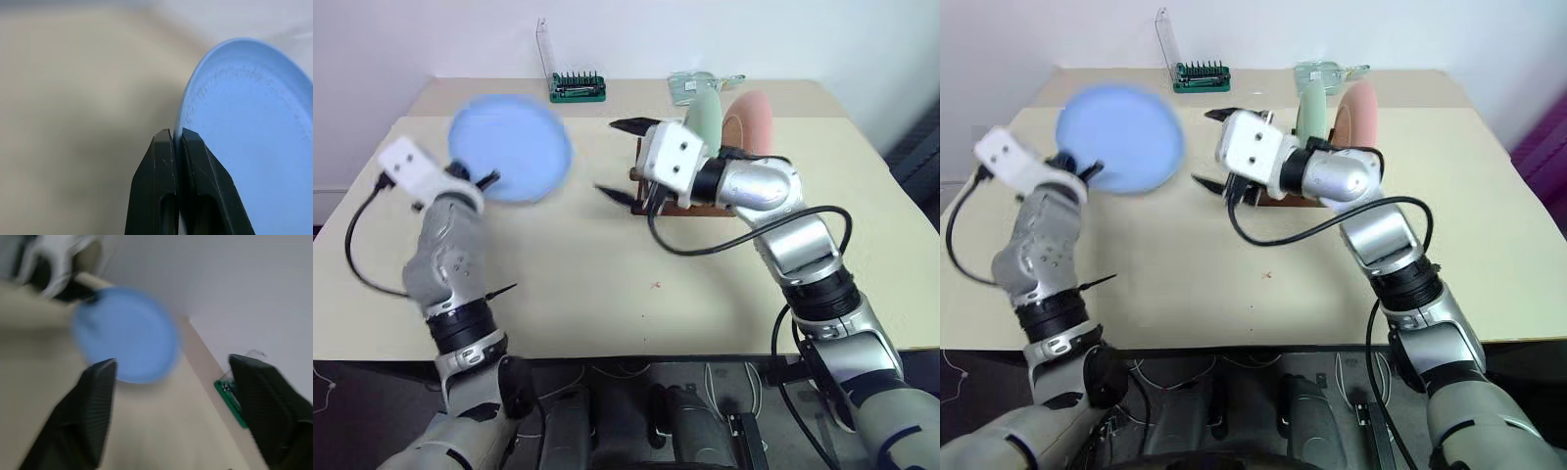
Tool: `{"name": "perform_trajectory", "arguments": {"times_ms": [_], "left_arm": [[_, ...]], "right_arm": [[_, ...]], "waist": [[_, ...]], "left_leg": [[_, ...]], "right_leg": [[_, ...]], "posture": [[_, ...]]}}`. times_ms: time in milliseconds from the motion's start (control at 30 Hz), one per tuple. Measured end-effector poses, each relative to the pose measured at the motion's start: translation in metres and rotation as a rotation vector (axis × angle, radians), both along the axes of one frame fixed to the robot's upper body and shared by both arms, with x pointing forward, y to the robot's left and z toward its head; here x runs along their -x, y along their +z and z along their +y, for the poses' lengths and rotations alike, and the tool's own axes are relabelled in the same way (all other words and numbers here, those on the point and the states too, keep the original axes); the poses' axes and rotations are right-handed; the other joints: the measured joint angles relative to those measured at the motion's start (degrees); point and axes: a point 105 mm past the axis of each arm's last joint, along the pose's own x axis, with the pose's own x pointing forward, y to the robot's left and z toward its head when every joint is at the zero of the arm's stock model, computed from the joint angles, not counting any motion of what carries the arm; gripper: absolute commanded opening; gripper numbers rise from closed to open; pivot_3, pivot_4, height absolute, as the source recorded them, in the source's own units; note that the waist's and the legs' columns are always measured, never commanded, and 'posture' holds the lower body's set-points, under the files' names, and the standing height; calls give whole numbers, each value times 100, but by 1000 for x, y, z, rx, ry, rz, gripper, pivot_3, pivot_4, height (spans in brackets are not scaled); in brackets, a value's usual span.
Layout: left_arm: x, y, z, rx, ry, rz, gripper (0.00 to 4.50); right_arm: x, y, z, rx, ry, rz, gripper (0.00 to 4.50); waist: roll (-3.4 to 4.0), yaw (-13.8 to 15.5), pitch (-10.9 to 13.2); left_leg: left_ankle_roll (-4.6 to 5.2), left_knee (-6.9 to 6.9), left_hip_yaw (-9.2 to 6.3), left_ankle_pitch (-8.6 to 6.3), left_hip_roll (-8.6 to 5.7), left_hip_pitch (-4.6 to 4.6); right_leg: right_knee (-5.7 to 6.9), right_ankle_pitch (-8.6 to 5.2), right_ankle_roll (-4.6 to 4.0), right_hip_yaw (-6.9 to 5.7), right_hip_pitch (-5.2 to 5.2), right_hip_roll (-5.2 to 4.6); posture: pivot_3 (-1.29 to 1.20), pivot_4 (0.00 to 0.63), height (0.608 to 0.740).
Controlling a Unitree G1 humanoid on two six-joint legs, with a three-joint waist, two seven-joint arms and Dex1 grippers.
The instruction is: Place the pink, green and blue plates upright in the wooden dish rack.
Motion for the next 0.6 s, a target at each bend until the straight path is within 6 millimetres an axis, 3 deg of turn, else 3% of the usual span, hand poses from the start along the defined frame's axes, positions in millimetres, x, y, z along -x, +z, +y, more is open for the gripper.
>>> {"name": "perform_trajectory", "arguments": {"times_ms": [100, 200, 467, 600], "left_arm": [[2, 30, -30, -68, -68, -92, 0], [2, 36, -44, -76, -100, -101, 0], [9, 47, -87, -93, -236, -106, 0], [13, 47, -98, -92, -269, -105, 0]], "right_arm": [[-4, -20, 9, 123, 6, -110, 4471], [-15, -27, 11, 176, -23, -198, 4471], [-53, -14, 14, 232, -155, -447, 4471], [-61, -18, 14, 239, -194, -483, 3193]], "waist": [[0, -33, 0], [0, -86, 0], [-3, -129, 2], [-3, -127, 2]], "left_leg": [[1, -19, 12, 2, -6, 13], [-3, -25, 12, 5, -5, 14], [-20, -37, 13, 16, -4, 15], [-20, -37, 12, 16, -4, 14]], "right_leg": [[-5, 6, 19, 9, 0, 3], [-5, 7, 22, 11, -3, 14], [-4, 7, 22, 11, -4, 19], [-4, 7, 22, 11, -5, 19]], "posture": [[0, 150, 730], [0, 150, 730], [0, 150, 730], [0, 150, 730]]}}
